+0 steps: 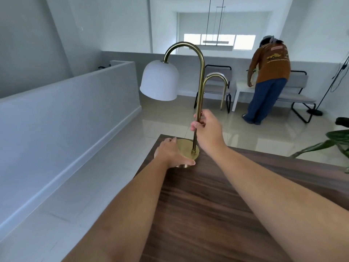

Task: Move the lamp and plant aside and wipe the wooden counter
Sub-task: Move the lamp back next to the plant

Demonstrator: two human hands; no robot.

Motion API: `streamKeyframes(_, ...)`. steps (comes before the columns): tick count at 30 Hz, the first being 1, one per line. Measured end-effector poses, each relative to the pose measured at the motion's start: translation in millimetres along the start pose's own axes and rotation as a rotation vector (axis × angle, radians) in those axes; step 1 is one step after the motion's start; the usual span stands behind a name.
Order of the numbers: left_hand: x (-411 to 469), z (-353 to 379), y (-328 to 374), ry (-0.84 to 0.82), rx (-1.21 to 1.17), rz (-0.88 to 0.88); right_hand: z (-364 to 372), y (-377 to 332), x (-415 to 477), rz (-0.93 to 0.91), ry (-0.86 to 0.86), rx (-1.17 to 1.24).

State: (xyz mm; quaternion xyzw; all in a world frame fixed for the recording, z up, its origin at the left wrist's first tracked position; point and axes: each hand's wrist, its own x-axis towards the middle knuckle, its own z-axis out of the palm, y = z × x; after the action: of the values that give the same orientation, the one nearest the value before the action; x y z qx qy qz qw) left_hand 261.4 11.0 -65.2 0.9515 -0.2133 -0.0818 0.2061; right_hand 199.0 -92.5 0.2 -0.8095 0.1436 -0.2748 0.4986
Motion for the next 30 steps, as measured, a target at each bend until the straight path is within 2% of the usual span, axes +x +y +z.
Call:
streamKeyframes(10,-52.5,-2.0,55.8,0.078,0.068,0.041,-68.0,-16.5,-35.0,-0.032,0.011,0.045)
streamKeyframes(16,-109.1,19.7,127.3,0.077,0.044,0.062,-149.8,-22.0,-76.3,-0.011,0.060,0.055)
streamKeyframes(23,-161.6,73.1,177.4,-0.006,0.032,0.071,-210.1,11.1,-130.1,0.062,0.123,0.045)
streamKeyframes(30,-184.8,105.6,199.7,-0.023,0.020,0.064,-232.7,41.3,-148.3,0.091,0.150,0.031)
